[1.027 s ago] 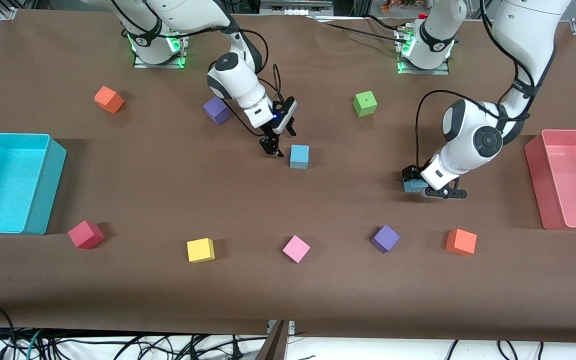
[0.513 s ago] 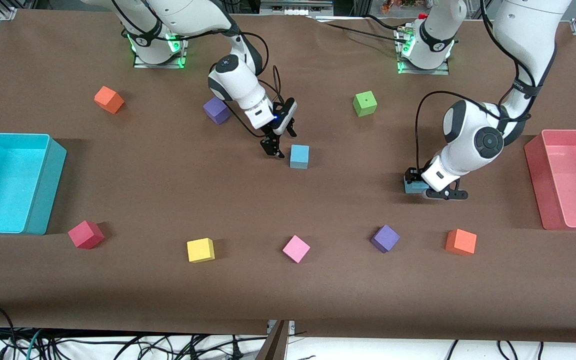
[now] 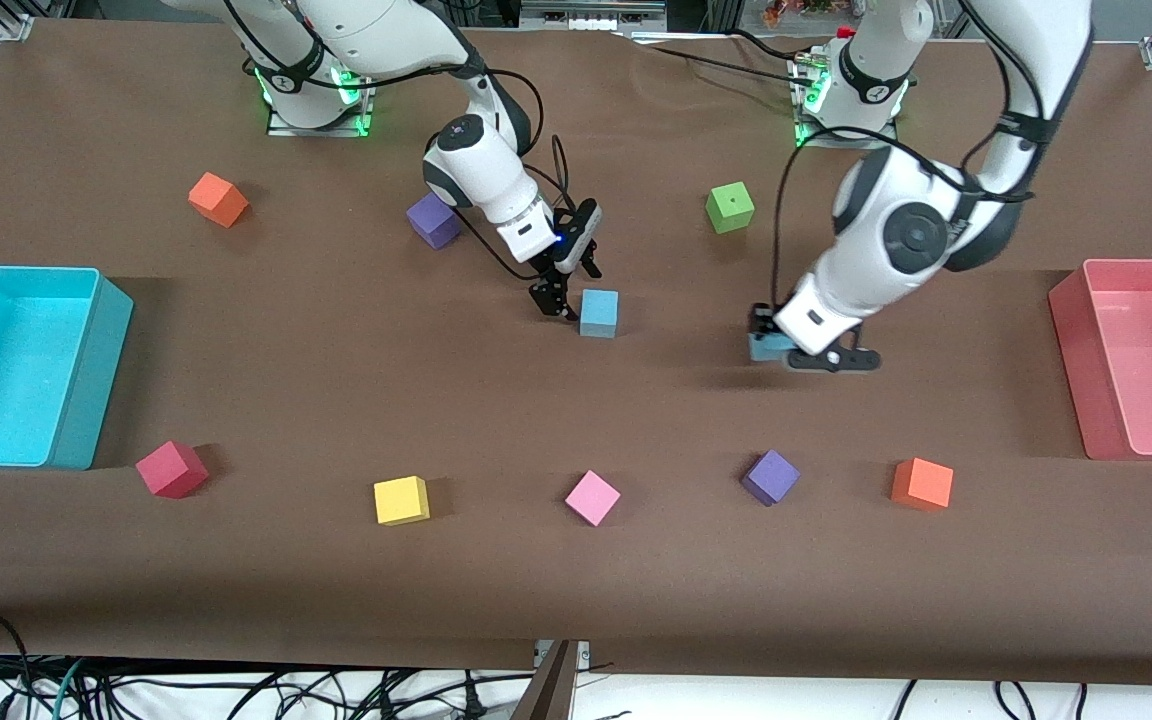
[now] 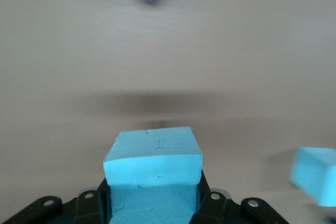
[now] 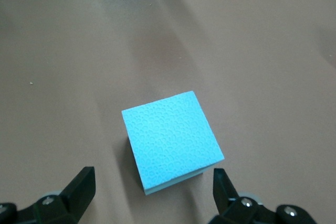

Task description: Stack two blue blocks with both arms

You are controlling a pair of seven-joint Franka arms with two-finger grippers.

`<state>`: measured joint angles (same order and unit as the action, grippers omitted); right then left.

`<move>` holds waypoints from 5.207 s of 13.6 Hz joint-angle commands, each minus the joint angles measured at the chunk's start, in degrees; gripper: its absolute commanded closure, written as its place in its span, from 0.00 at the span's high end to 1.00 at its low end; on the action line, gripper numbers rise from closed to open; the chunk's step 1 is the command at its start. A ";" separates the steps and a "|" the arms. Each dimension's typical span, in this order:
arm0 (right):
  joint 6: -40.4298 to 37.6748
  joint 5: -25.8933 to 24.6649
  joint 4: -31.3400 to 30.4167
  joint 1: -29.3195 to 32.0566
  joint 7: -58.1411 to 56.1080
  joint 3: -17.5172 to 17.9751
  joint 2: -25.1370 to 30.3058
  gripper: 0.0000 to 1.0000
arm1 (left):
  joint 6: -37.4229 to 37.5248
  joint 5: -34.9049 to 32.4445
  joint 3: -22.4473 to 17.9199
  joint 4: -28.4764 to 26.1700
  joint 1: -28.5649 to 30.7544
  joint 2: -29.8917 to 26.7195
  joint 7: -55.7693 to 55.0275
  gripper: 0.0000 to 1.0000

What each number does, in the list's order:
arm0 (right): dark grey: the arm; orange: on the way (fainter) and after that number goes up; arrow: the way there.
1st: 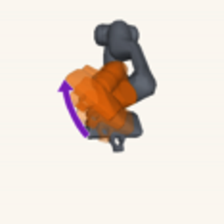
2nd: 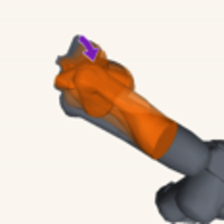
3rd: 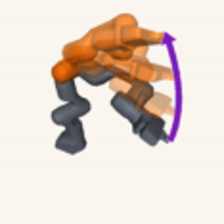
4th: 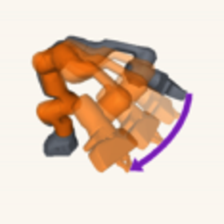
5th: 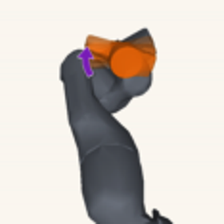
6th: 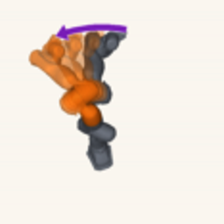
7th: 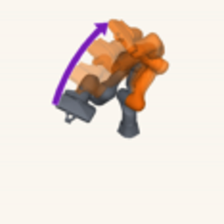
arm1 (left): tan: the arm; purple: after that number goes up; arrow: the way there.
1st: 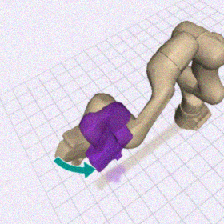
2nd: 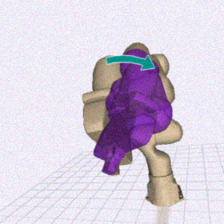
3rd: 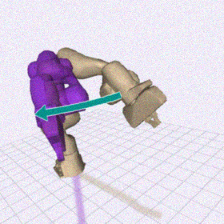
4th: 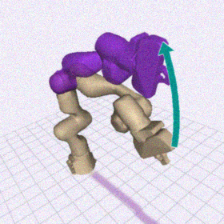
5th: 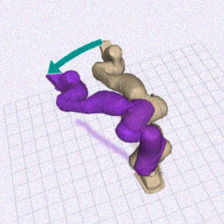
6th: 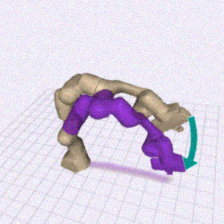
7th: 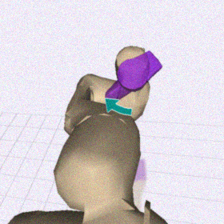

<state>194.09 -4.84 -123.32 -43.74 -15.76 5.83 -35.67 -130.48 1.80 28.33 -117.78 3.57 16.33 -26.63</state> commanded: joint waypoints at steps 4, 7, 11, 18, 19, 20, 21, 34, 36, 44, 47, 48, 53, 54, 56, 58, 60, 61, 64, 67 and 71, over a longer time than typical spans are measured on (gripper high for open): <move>5.40 -1.22 0.98 0.50 -0.85 0.50 -4.05 0.99 | 0.93 0.93 2.78 10.02 -9.01 7.30 -12.91 0.20; 7.09 -1.75 0.89 0.50 -0.85 0.41 -5.11 0.99 | 0.58 0.32 2.61 12.48 -11.81 10.20 -12.92 0.21; 7.44 -1.75 0.54 0.59 -0.77 0.41 -5.11 0.99 | -1.88 0.23 2.61 12.66 -13.92 12.32 -13.01 0.22; 7.53 -1.84 -0.61 0.67 -0.94 0.41 -5.11 0.99 | -4.34 0.14 2.43 12.66 -15.78 14.16 -12.92 0.23; 7.53 -1.84 -0.87 0.76 -0.94 0.41 -5.11 0.99 | -4.95 0.05 2.52 12.75 -15.78 15.21 -12.92 0.23; 7.53 -1.84 -0.96 0.85 -0.94 0.41 -5.11 0.99 | -6.35 0.05 2.43 12.75 -16.30 15.57 -12.92 0.23; 7.53 -1.84 -1.31 0.94 -0.94 0.41 -5.11 0.99 | -6.71 0.05 2.43 12.66 -16.66 16.09 -12.83 0.23; 7.62 -1.84 -1.40 0.94 -0.85 0.41 -5.02 0.99 | -6.80 0.14 2.43 12.75 -17.19 16.54 -12.92 1.00; 7.62 -1.84 -1.31 0.94 -0.76 0.41 -4.94 0.99 | -6.80 0.14 2.43 12.84 -17.10 16.36 -12.92 1.00; 7.62 -1.75 -1.31 0.94 -0.59 0.41 -4.94 0.99 | -3.22 0.75 2.70 15.30 -14.83 13.56 -12.66 1.00; 7.62 -1.75 -1.31 0.94 -0.59 0.41 -4.94 0.99 | 3.37 0.31 2.87 15.39 -11.22 9.08 -11.17 1.00; 7.62 -1.75 -1.31 0.94 -0.41 0.41 -4.94 0.99 | 5.22 0.23 2.78 15.39 -10.17 8.02 -10.38 1.00; 7.53 -1.66 -1.66 0.76 0.55 0.41 -4.23 0.99 | 19.72 0.23 2.70 20.57 -0.77 4.33 -0.11 1.00; 7.44 -1.66 -1.66 0.76 0.99 0.41 -3.97 0.99 | 20.87 0.23 2.70 20.49 1.07 2.67 2.09 1.00; 6.57 -1.57 -2.71 0.76 1.08 0.41 -2.22 0.99 | 26.22 0.23 2.52 20.57 4.59 -0.06 7.01 1.00; 1.59 -1.57 -4.47 0.85 1.08 0.32 1.72 0.99 | 29.65 0.23 2.35 20.57 7.24 -3.66 9.05 1.00; -9.55 -1.49 -4.39 0.85 1.08 0.32 7.08 0.99 | 33.00 0.14 2.17 20.84 9.26 -7.61 10.37 1.00; -15.61 -1.40 -4.39 0.85 1.17 0.23 10.41 0.99 | 34.32 0.14 -0.62 20.40 8.40 -10.16 11.59 1.00; -35.64 -0.96 -3.86 0.94 1.26 -0.38 20.08 0.99 | 37.31 0.23 -16.85 19.87 -3.35 -14.56 17.03 1.00; -53.85 -0.78 -3.07 0.94 1.26 -3.18 28.61 0.99 | 37.76 0.14 -23.57 17.68 -5.50 -17.73 20.56 1.00; -71.79 -0.78 -0.88 0.85 1.35 -12.66 36.54 0.99 | 37.58 -2.67 -27.10 17.14 -7.17 -18.53 20.13 1.00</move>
<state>128.11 -5.59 -124.52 -42.83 -15.07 -2.45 -2.49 -92.35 1.25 2.28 -99.30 -1.77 -0.64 -6.84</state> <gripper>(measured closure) 0.009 0.000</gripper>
